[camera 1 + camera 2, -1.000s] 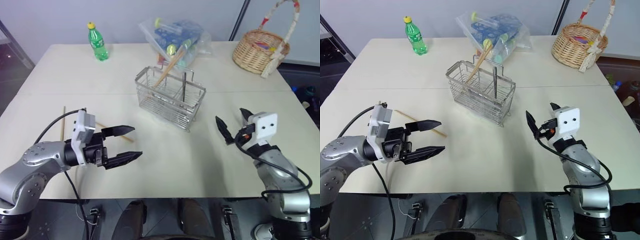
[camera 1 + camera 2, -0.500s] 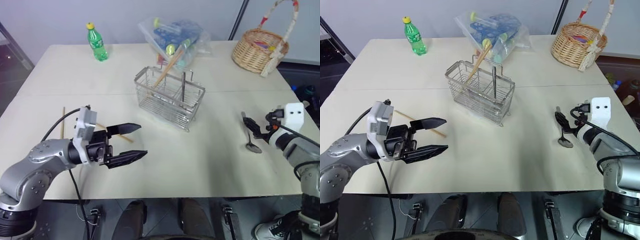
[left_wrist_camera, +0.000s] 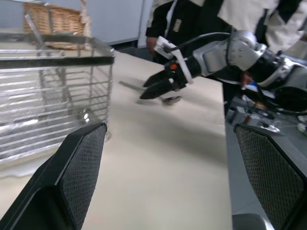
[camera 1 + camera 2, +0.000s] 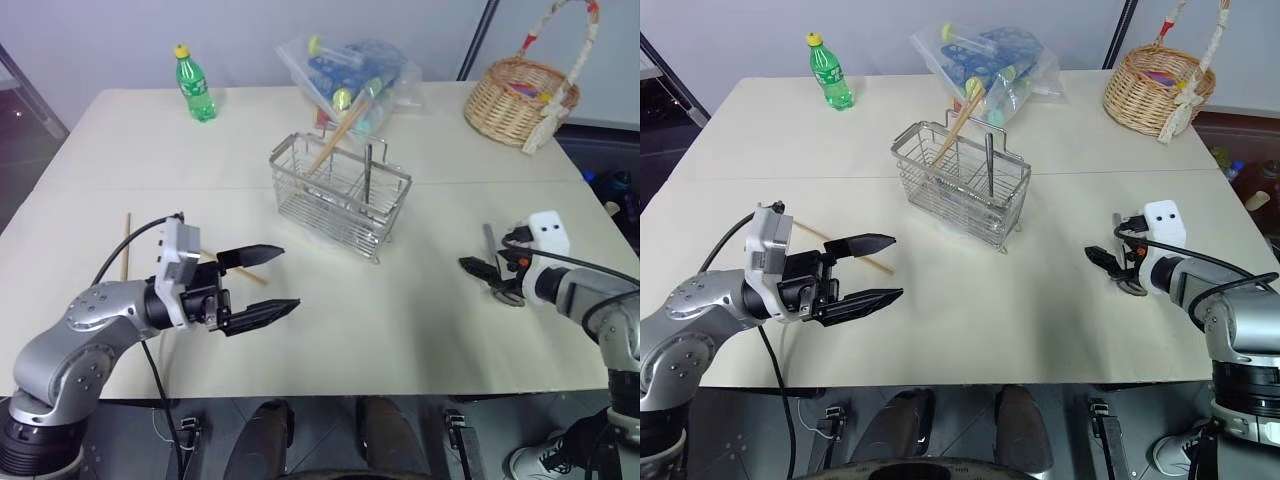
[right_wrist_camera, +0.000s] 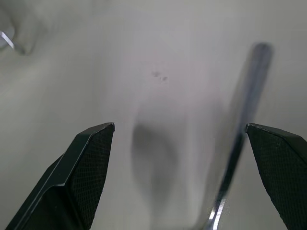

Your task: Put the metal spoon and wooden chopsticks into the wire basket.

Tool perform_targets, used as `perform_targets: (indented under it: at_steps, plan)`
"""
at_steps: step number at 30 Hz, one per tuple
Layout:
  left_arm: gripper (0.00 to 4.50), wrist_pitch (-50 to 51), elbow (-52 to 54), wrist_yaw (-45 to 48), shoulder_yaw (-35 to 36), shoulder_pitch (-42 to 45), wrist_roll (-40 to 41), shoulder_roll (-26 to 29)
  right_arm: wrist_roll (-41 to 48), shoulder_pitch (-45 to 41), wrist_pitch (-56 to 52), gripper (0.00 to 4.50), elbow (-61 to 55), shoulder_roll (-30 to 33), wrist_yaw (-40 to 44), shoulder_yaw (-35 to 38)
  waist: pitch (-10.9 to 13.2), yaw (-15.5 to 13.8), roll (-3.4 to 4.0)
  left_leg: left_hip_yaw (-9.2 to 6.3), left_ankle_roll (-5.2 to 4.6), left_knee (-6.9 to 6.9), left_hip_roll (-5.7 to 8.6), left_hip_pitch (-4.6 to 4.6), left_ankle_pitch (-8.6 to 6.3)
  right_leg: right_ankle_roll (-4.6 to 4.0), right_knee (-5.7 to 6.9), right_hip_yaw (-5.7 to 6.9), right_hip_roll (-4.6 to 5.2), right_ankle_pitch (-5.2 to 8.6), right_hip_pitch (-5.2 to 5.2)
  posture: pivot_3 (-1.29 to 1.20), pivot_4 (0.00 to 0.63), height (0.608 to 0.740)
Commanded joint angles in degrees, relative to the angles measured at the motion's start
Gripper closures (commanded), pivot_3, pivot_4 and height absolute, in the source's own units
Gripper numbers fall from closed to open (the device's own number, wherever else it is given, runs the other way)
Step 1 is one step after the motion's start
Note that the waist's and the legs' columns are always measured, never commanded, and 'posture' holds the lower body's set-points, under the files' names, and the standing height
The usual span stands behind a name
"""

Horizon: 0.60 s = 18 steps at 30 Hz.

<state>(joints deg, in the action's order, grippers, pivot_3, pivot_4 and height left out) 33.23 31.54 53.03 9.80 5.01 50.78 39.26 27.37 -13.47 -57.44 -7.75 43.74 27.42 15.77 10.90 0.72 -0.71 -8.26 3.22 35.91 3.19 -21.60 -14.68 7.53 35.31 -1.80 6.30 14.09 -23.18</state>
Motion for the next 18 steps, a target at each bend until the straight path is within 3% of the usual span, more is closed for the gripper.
perform_targets:
  at_steps: [1,9,18]
  plan:
    - [0.05,-1.61,1.62,-1.52,0.17,0.01,-0.73,-0.89,-1.55,-0.11,0.56,0.00,0.81,1.81,0.76,-0.44,0.00,-0.03,0.00,0.00,0.00,0.00,0.00,0.00,0.00,0.00,0.00,0.00,0.00,0.00,0.01,0.00,0.150,0.740]
    - [0.05,-2.24,3.29,-4.40,0.00,-0.03,-1.64,-2.63,-4.90,0.01,2.54,0.00,5.89,2.57,0.24,-0.54,-0.02,-0.05,-0.03,0.01,0.00,0.02,0.00,0.00,0.00,0.02,-0.03,0.00,0.00,-0.01,0.04,0.00,0.150,0.740]
    - [0.05,-2.06,4.87,-6.75,-0.68,-0.53,-2.09,-3.93,-3.67,-0.66,-1.86,0.00,7.03,-0.66,-2.08,1.82,-0.06,-0.15,-0.09,0.00,0.00,0.09,0.02,0.00,0.00,0.02,-0.08,0.00,0.00,-0.01,0.10,0.00,0.150,0.740]
